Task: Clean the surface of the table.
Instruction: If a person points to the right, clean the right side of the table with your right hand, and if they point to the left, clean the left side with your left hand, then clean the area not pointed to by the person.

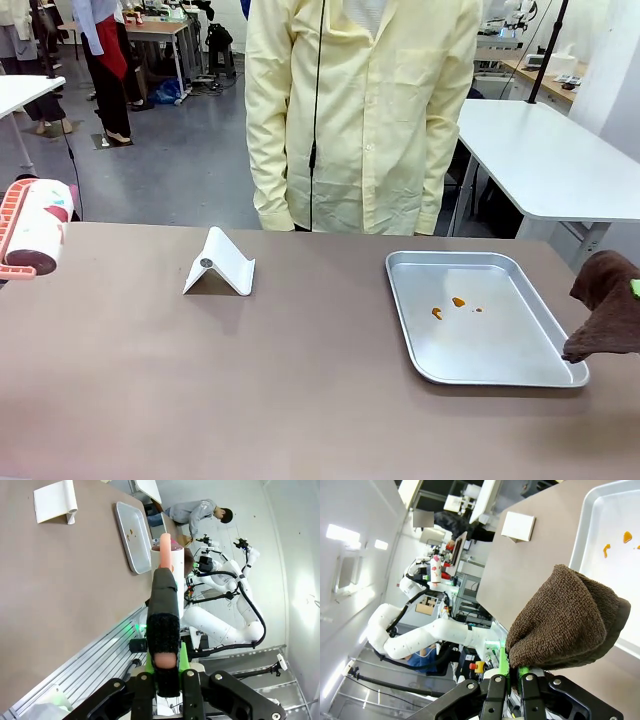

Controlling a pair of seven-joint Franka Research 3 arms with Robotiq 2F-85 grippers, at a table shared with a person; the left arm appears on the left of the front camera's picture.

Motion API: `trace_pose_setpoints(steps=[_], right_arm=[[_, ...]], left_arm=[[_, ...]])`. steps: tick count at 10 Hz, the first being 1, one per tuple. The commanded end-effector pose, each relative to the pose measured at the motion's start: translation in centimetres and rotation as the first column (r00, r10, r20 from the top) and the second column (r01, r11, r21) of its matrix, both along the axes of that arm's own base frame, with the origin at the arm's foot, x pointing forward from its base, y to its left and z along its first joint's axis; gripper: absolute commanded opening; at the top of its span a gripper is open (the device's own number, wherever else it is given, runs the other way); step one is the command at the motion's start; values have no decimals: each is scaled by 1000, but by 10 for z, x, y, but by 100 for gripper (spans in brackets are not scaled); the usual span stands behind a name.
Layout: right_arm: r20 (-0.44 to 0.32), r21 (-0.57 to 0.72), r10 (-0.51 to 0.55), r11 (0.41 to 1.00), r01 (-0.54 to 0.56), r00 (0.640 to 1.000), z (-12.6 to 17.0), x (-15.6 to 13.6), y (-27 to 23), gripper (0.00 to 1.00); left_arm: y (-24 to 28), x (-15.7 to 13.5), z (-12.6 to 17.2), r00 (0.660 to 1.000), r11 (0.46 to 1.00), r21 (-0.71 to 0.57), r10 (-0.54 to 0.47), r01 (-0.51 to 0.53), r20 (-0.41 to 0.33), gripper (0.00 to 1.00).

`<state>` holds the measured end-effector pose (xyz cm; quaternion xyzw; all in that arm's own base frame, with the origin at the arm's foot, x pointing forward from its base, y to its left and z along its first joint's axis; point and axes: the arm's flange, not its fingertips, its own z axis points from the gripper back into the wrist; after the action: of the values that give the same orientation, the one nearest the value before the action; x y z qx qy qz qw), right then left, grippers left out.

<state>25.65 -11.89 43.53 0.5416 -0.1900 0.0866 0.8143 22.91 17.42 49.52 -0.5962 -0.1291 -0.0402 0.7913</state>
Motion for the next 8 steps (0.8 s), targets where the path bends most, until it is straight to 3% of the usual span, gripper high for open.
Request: trace_pose_setpoints(steps=[1, 8], right_arm=[[-19, 11, -7, 1000, 7, 1000, 6, -2, 2, 0], [-19, 11, -7, 1000, 7, 1000, 6, -2, 2, 0]], left_arm=[[3, 1, 1, 1000, 1000, -7, 2, -1, 20, 19], [3, 1, 1, 1000, 1000, -7, 2, -1, 20, 19]])
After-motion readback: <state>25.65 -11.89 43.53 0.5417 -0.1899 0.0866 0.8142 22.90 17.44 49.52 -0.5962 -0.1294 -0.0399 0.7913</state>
